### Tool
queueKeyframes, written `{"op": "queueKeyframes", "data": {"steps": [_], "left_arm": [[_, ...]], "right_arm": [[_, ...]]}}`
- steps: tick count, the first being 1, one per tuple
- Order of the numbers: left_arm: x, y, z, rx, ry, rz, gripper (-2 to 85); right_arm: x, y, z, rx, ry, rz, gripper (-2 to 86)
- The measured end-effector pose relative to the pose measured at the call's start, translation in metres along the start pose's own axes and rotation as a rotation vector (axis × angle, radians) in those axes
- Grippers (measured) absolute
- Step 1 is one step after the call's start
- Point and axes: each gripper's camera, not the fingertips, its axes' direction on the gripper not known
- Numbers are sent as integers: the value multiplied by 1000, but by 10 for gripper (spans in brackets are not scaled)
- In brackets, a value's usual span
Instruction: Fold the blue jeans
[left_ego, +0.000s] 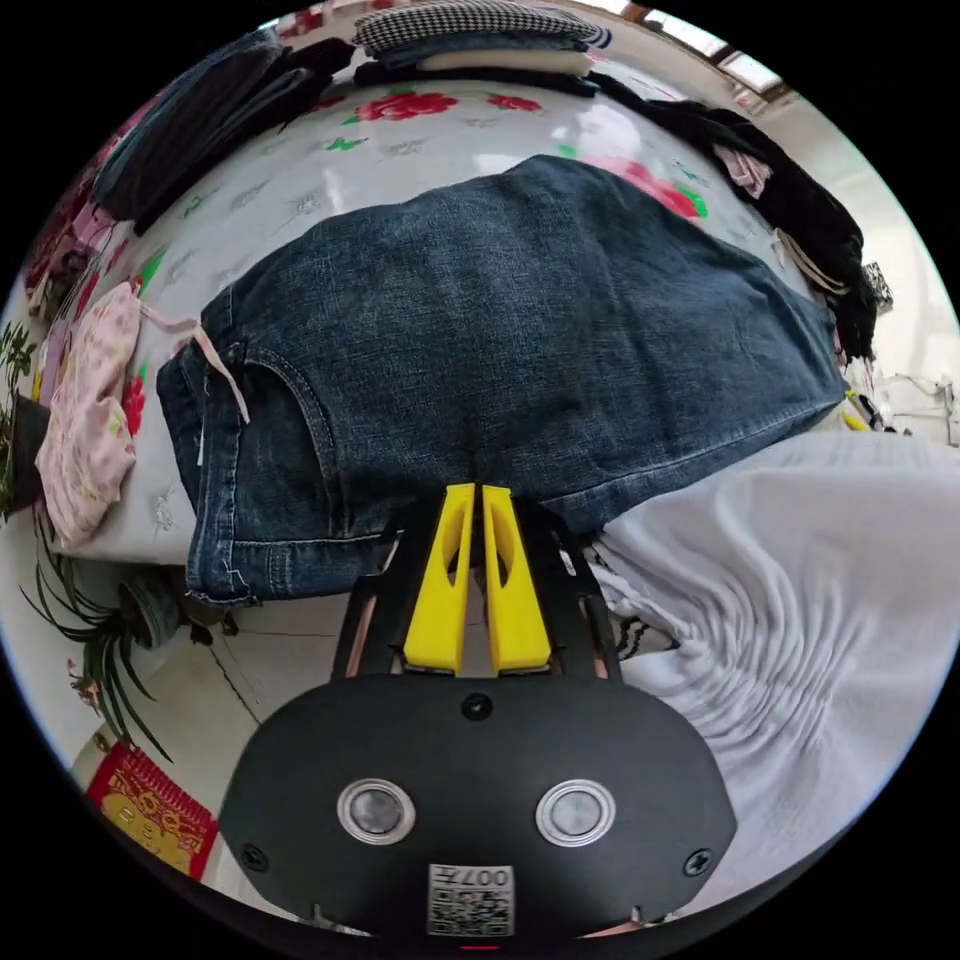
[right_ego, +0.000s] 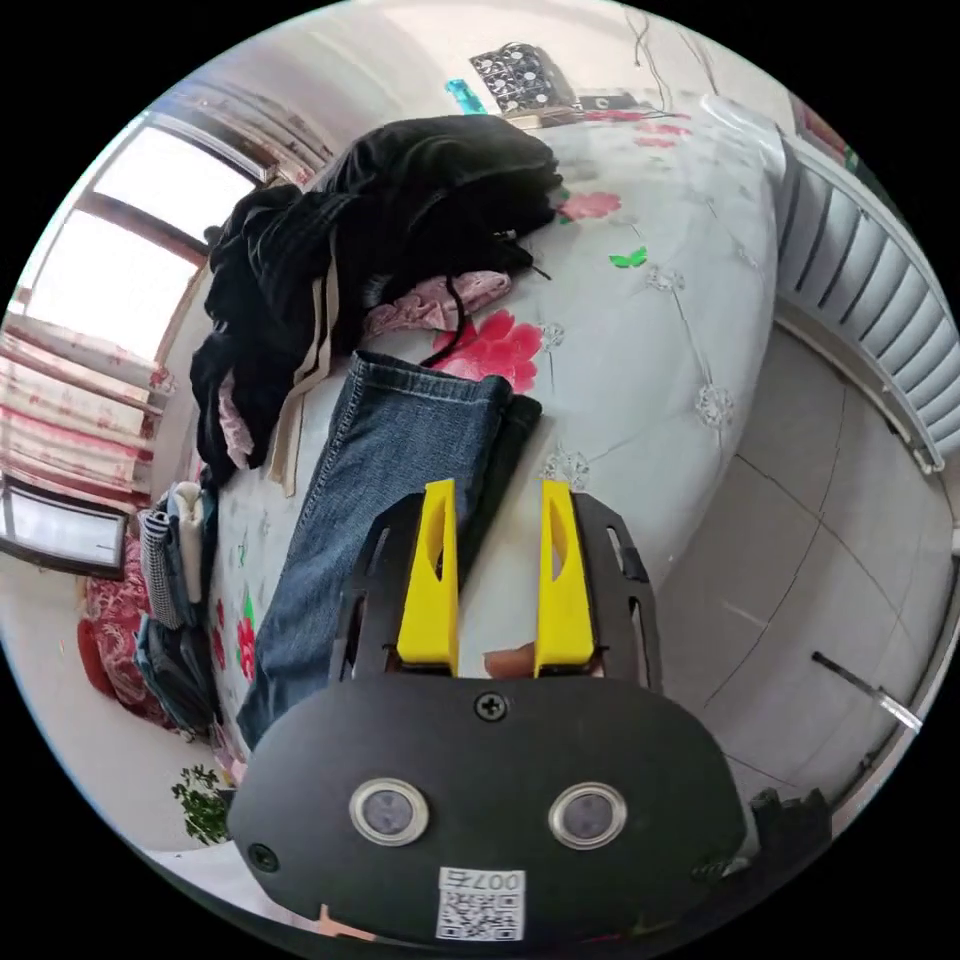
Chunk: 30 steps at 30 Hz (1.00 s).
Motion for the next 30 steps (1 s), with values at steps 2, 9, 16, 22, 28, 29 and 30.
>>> {"op": "queueKeyframes", "data": {"steps": [2, 9, 16, 22, 28, 29, 30], "left_arm": [[-13, 16, -17, 39, 31, -13, 38], [-112, 121, -61, 263, 168, -380, 58], [-231, 237, -49, 424, 305, -937, 99], [-299, 282, -17, 588, 506, -1107, 143], [-349, 273, 24, 576, 550, -1138, 160], [-356, 271, 29, 570, 558, -1144, 161], [-363, 269, 32, 574, 569, -1140, 159]], "right_arm": [[11, 21, -5, 49, -123, 49, 81], [-24, 76, 31, 10, -301, 146, 38], [-313, 189, 10, -100, -583, -464, 2], [-573, 512, 21, -450, -692, -1295, 12], [-614, 808, 182, -1012, -336, -1496, 51], [-614, 834, 190, -1027, -325, -1507, 56], [-615, 844, 192, -1030, -323, -1519, 57]]}}
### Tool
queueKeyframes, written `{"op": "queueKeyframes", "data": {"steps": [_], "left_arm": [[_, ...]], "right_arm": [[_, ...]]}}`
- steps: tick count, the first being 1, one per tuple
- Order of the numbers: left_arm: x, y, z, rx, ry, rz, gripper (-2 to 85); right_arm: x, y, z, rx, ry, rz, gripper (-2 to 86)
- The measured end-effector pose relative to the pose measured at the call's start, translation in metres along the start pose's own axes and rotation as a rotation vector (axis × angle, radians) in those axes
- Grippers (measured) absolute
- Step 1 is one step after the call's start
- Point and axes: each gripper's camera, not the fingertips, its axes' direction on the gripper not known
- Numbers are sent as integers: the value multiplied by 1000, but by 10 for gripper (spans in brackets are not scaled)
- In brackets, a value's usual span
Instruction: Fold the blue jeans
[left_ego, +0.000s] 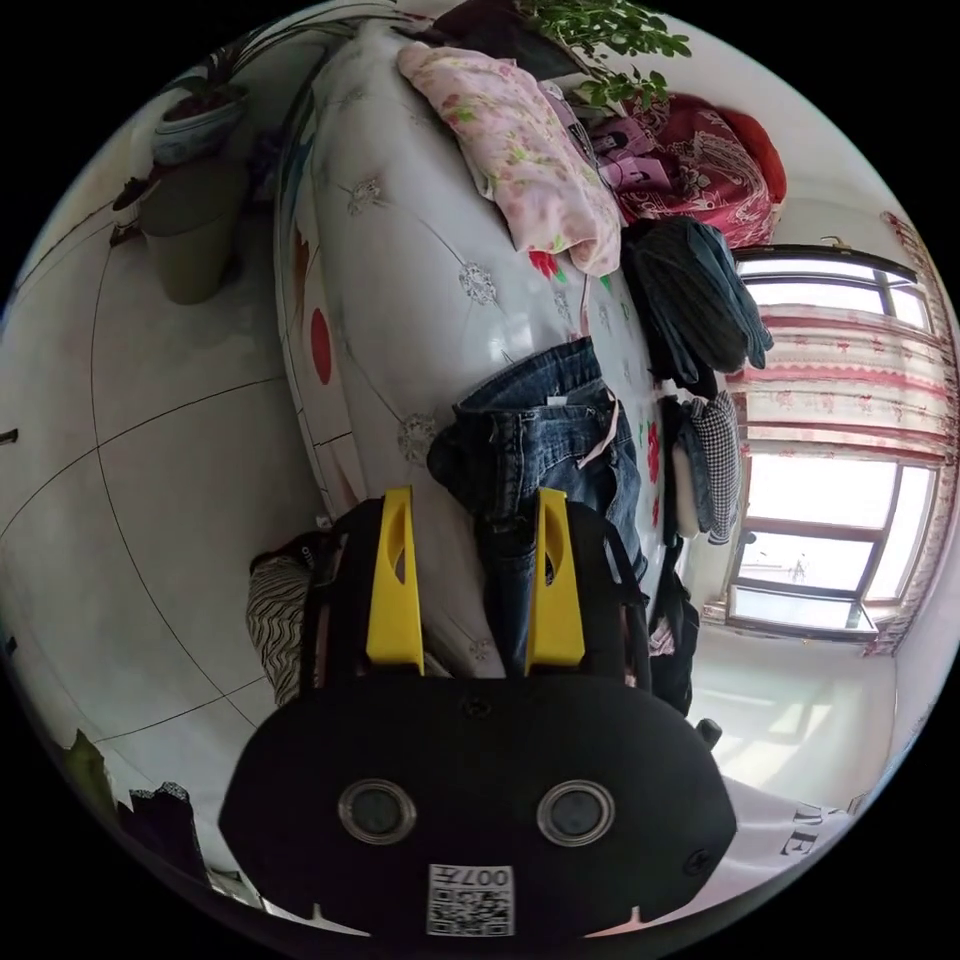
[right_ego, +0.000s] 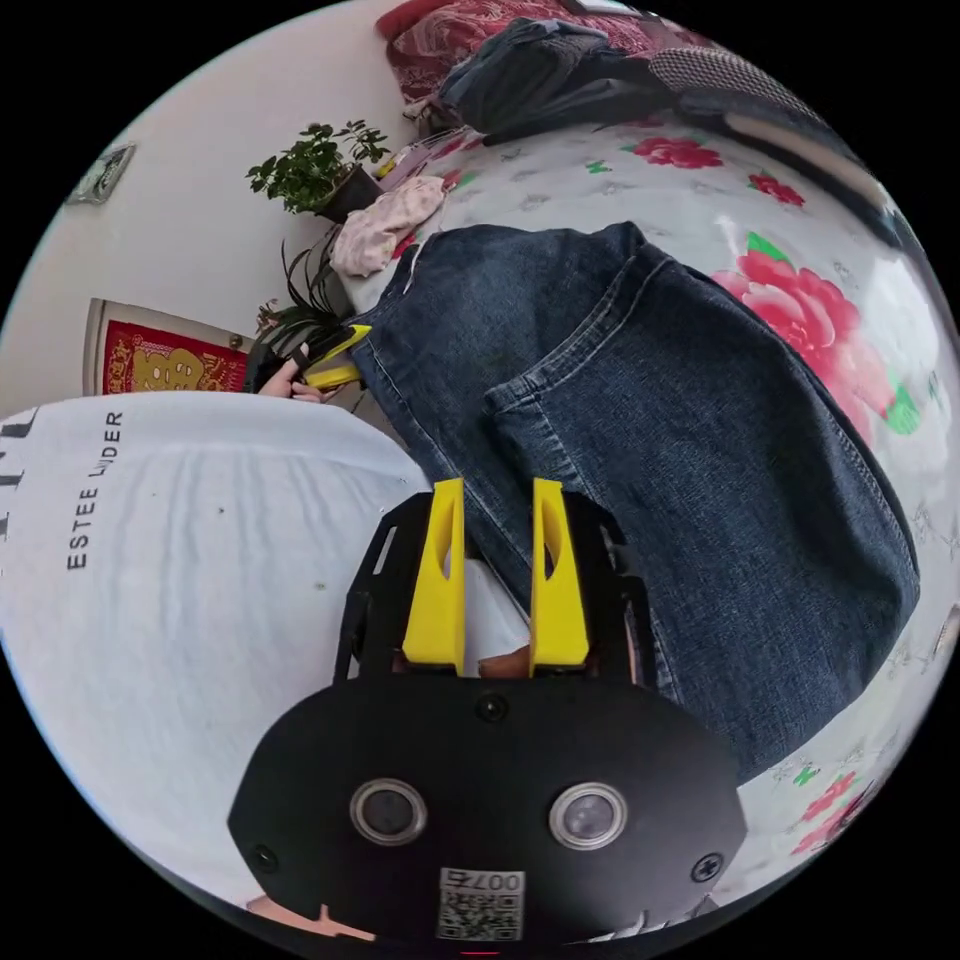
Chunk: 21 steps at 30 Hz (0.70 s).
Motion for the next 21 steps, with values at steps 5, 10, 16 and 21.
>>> {"op": "queueKeyframes", "data": {"steps": [5, 10, 16, 21], "left_arm": [[4, -12, 7, -41, -101, 35, 141], [57, -6, 17, -39, -308, 240, 75], [100, 12, 22, 15, -147, 428, 54], [212, 62, 35, -64, 174, 804, 51]], "right_arm": [[-7, -25, 28, -27, 129, 20, 61], [33, -20, 27, 84, 4, 174, 63], [60, 11, 11, 156, 60, 216, 59], [117, 77, -33, 303, -16, 333, 59]]}}
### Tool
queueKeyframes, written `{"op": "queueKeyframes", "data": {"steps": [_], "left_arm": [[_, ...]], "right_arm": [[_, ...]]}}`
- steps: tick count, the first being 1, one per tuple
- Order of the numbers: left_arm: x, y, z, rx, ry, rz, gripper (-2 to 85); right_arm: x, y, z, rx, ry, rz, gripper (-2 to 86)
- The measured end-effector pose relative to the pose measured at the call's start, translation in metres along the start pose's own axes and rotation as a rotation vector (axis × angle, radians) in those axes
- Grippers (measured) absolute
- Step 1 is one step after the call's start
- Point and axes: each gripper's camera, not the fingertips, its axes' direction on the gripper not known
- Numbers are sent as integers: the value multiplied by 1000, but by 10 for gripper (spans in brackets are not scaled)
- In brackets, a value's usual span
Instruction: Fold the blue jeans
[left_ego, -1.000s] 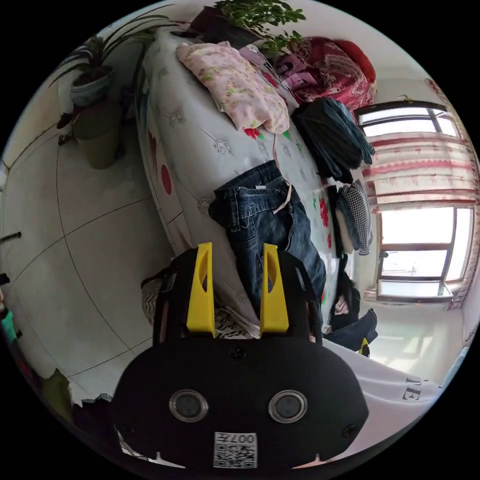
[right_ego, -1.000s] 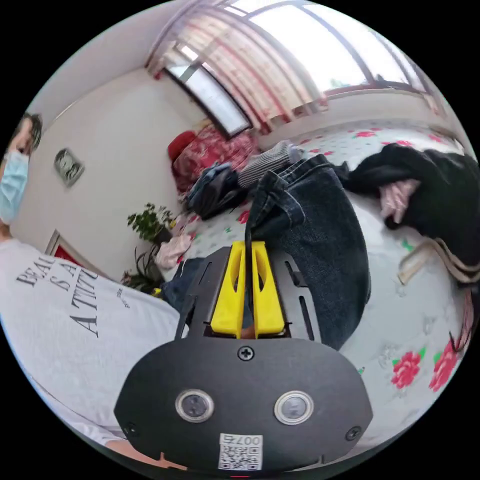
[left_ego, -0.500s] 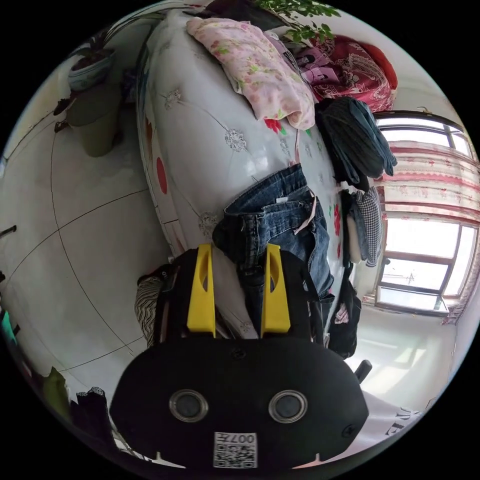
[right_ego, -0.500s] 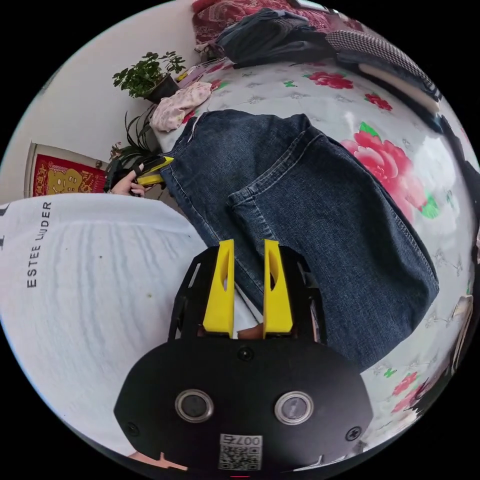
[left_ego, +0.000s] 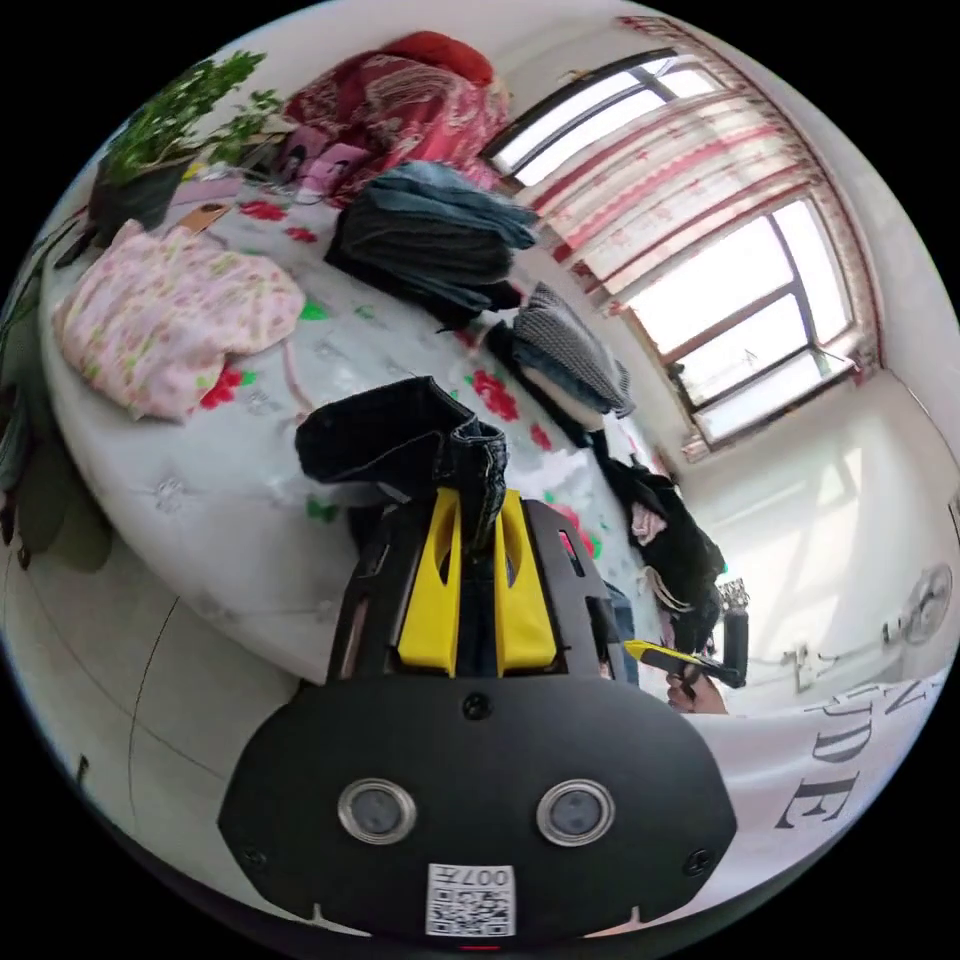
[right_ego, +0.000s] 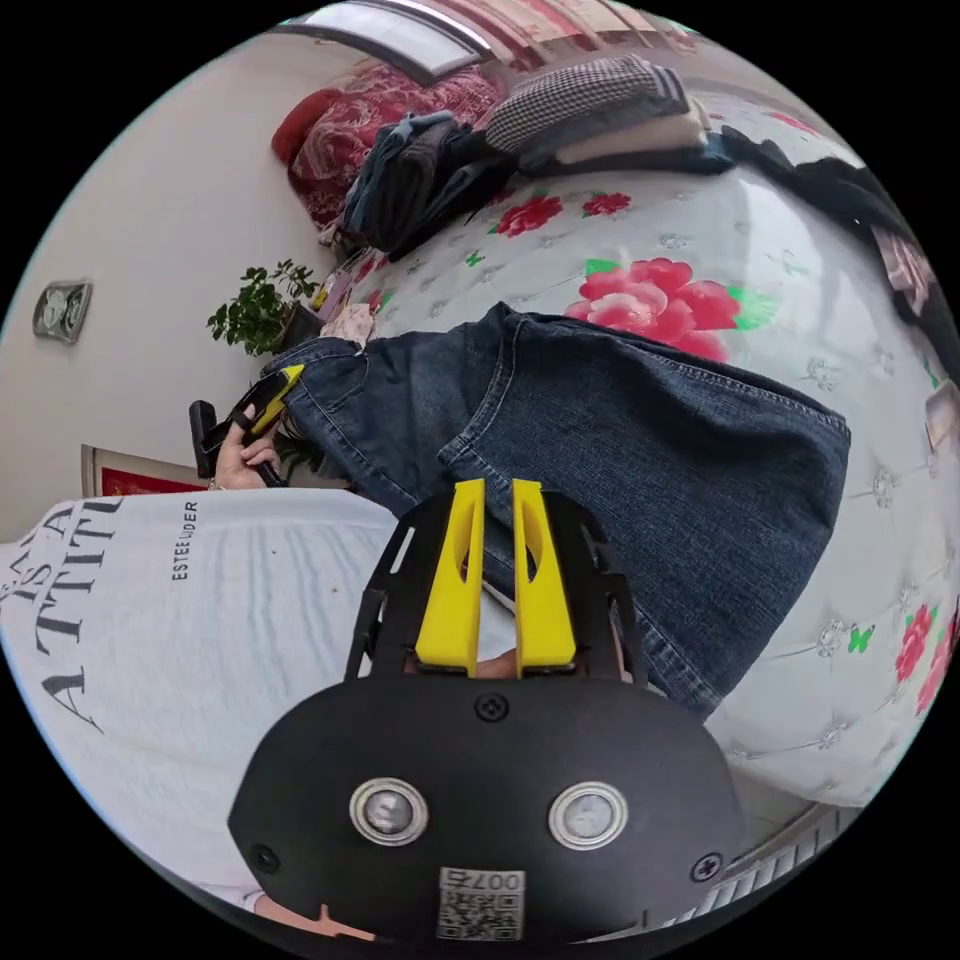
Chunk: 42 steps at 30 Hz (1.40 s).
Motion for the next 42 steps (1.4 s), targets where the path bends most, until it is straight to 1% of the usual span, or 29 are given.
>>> {"op": "queueKeyframes", "data": {"steps": [1, 3, 4, 5, 6, 7, 9, 11, 13, 16, 18, 19, 21, 23, 24, 26, 27, 28, 29, 30, 32, 34, 37, 39, 40, 42], "left_arm": [[18, -5, 9, -11, 40, 60, 51], [96, -13, 52, -81, 205, 315, 52], [118, -11, 65, -103, 241, 388, 52], [165, 1, 94, -161, 303, 569, 53], [207, 21, 128, -244, 353, 733, 58], [223, 34, 146, -292, 378, 791, 60], [258, 80, 223, -544, 521, 857, 82], [258, 105, 263, -678, 572, 816, 89], [241, 116, 279, -694, 568, 783, 90], [184, 112, 299, -679, 394, 697, 86], [118, 106, 318, -693, 241, 515, 86], [101, 105, 323, -699, 201, 467, 90], [48, 109, 339, -700, 111, 329, 114], [25, 116, 357, -709, 76, 284, 138], [16, 123, 375, -744, 66, 269, 152], [9, 136, 407, -817, 78, 245, 167], [7, 144, 429, -859, 88, 243, 172], [6, 148, 438, -876, 74, 243, 172], [8, 148, 448, -852, 27, 288, 164], [9, 151, 462, -864, 40, 311, 147], [8, 150, 477, -894, 27, 356, 119], [5, 141, 486, -902, 86, 351, 69], [2, 106, 491, -858, 228, 303, 47], [15, 56, 488, -774, 347, 328, 43], [19, 39, 487, -754, 370, 340, 43], [39, -38, 479, -667, 421, 424, 42]], "right_arm": [[23, 12, -16, 41, -33, 44, 58], [59, 34, -39, 109, -60, 109, 56], [83, 52, -55, 155, -62, 157, 56], [108, 71, -70, 201, -67, 208, 57], [121, 81, -78, 228, -73, 235, 57], [147, 103, -92, 284, -87, 293, 59], [186, 136, -111, 355, -104, 375, 63], [233, 182, -136, 432, -100, 474, 69], [260, 214, -154, 482, -87, 517, 73], [307, 259, -172, 526, -68, 587, 84], [335, 275, -176, 537, -88, 614, 91], [353, 280, -177, 535, -97, 627, 96], [377, 281, -174, 508, -84, 636, 101], [403, 272, -165, 443, -53, 635, 103], [409, 269, -161, 423, -44, 630, 103], [428, 252, -140, 318, -24, 616, 98], [429, 250, -139, 313, 7, 625, 95], [428, 245, -139, 328, 50, 598, 88], [432, 235, -133, 289, 6, 574, 81], [435, 230, -129, 265, -22, 572, 77], [433, 214, -119, 218, -14, 537, 58], [429, 200, -122, 191, -23, 502, 47], [410, 169, -155, 223, -90, 409, 32], [391, 140, -189, 275, -121, 332, 24], [375, 115, -214, 312, -121, 281, 20], [349, 69, -257, 372, -116, 184, 16]]}}
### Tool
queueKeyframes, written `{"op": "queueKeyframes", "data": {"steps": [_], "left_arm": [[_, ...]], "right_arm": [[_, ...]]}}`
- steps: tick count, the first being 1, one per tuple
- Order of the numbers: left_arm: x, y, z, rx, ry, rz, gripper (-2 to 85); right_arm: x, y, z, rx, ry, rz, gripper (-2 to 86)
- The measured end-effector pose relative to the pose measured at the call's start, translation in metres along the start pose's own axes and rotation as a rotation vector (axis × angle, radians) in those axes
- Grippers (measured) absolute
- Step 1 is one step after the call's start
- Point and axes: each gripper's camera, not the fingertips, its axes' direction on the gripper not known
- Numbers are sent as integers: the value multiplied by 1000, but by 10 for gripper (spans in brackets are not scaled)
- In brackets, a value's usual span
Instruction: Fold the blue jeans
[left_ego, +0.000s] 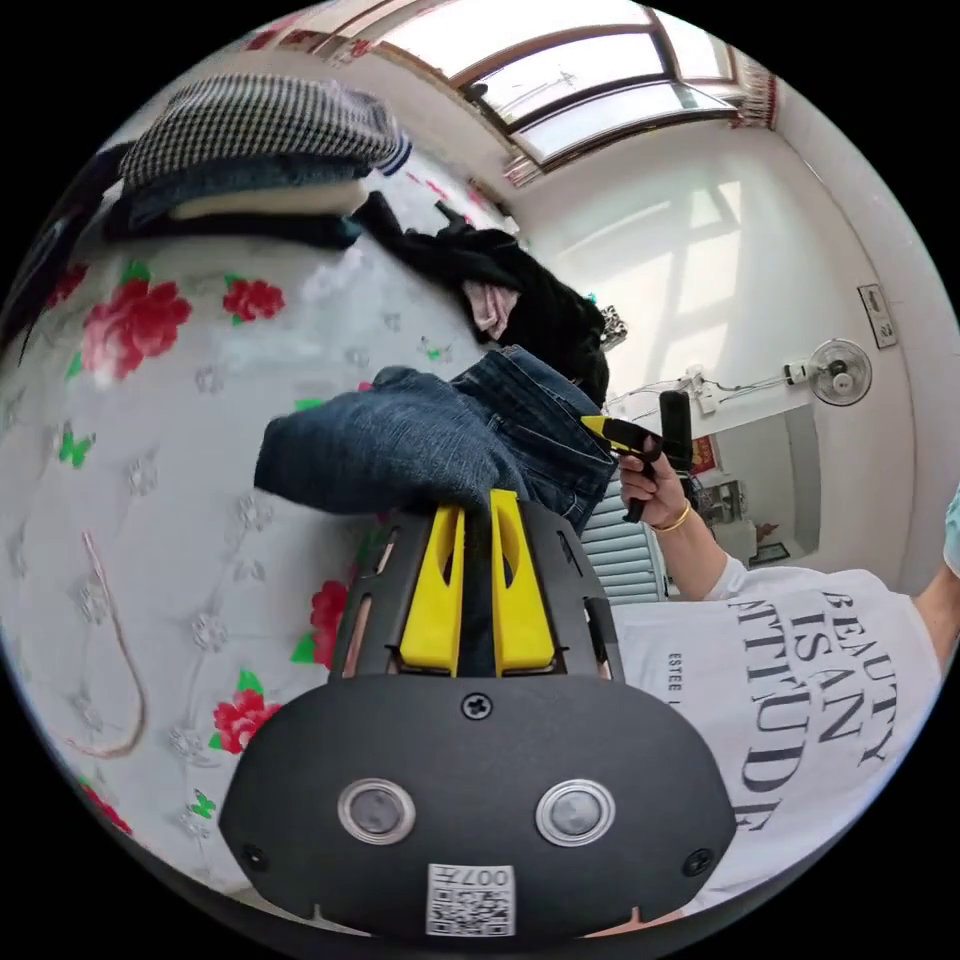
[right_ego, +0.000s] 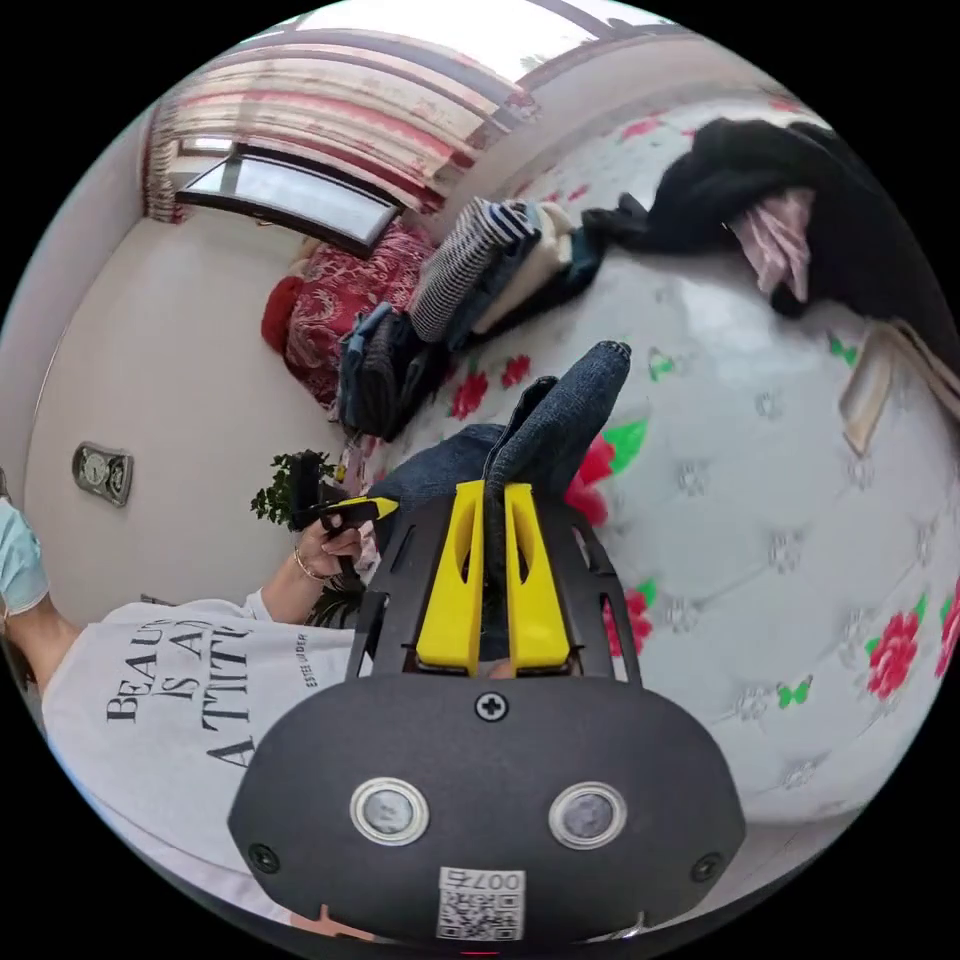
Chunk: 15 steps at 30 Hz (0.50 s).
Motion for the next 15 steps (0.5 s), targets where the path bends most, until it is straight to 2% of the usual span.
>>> {"op": "queueKeyframes", "data": {"steps": [5, 7, 9, 12, 15], "left_arm": [[1, -122, -134, 179, -124, 178, 44], [-9, -159, -177, 254, -224, 161, 48], [-34, -188, -211, 359, -440, 89, 58], [-84, -179, -200, 373, -652, -34, 62], [-145, -121, -133, 299, -612, -69, 59]], "right_arm": [[-118, -170, -41, 181, -92, -241, 13], [-143, -227, -37, 234, -126, -278, 16], [-158, -276, -22, 282, -86, -285, 20], [-150, -317, 22, 324, 58, -262, 33], [-96, -301, 81, 254, 133, -224, 46]]}}
